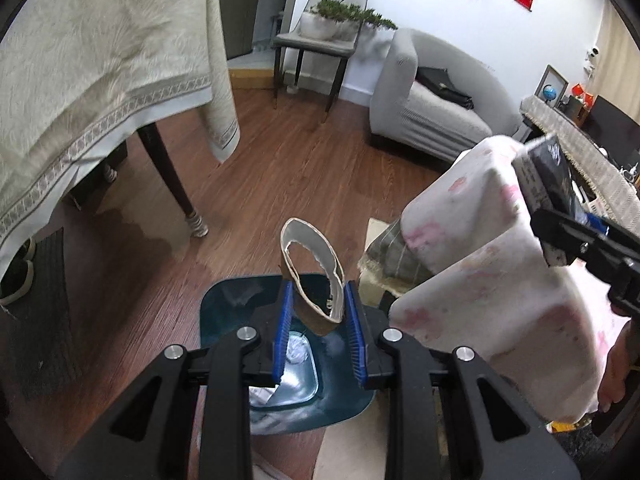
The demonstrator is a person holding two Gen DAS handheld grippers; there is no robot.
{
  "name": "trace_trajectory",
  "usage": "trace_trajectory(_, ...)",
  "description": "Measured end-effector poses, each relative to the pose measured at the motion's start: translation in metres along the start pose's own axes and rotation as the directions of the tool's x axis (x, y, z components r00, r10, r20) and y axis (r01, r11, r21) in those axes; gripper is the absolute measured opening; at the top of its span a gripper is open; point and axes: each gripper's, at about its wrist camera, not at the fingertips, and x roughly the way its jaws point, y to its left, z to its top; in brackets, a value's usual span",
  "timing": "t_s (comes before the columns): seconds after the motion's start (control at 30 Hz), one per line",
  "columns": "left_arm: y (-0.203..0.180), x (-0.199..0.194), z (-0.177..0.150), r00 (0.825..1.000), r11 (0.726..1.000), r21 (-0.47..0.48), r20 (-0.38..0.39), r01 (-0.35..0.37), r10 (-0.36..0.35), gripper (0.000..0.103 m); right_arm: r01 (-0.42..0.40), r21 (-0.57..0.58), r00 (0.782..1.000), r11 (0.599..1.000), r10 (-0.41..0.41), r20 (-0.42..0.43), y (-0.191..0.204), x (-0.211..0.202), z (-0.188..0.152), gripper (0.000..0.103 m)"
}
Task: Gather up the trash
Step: 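Carry the tape roll over the teal bin and open the left gripper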
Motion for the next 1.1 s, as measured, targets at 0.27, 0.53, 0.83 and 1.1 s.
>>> trace_trajectory(0.27, 0.027, 0.019, -0.017, 0.996, 0.999, -0.008, -0.081, -0.04, 0.039, 0.028, -0.058, -0.005, 0.997, 0.998, 0.058, -0.046, 0.027, 0.023, 0.001, 0.055)
trace_trajectory(0.53, 0.042, 0.038, -0.034, 0.985, 0.999, 0.004, -0.168, -0.05, 0.05, 0.028, -0.089, -0.005, 0.992, 0.996, 0.088, -0.087, 0.046, 0.043, -0.001, 0.055)
trace_trajectory(0.83, 0.05, 0.061, -0.048, 0.968, 0.999, -0.003, -0.25, -0.032, 0.03, 0.029, -0.097, -0.004, 0.986, 0.995, 0.096, -0.139, 0.054, 0.061, -0.008, 0.055)
trace_trajectory(1.1, 0.048, 0.05, -0.044, 0.976, 1.0, -0.01, -0.218, -0.012, 0.01, 0.05, -0.091, 0.007, 0.977, 0.996, 0.091, -0.193, 0.057, 0.082, -0.018, 0.055)
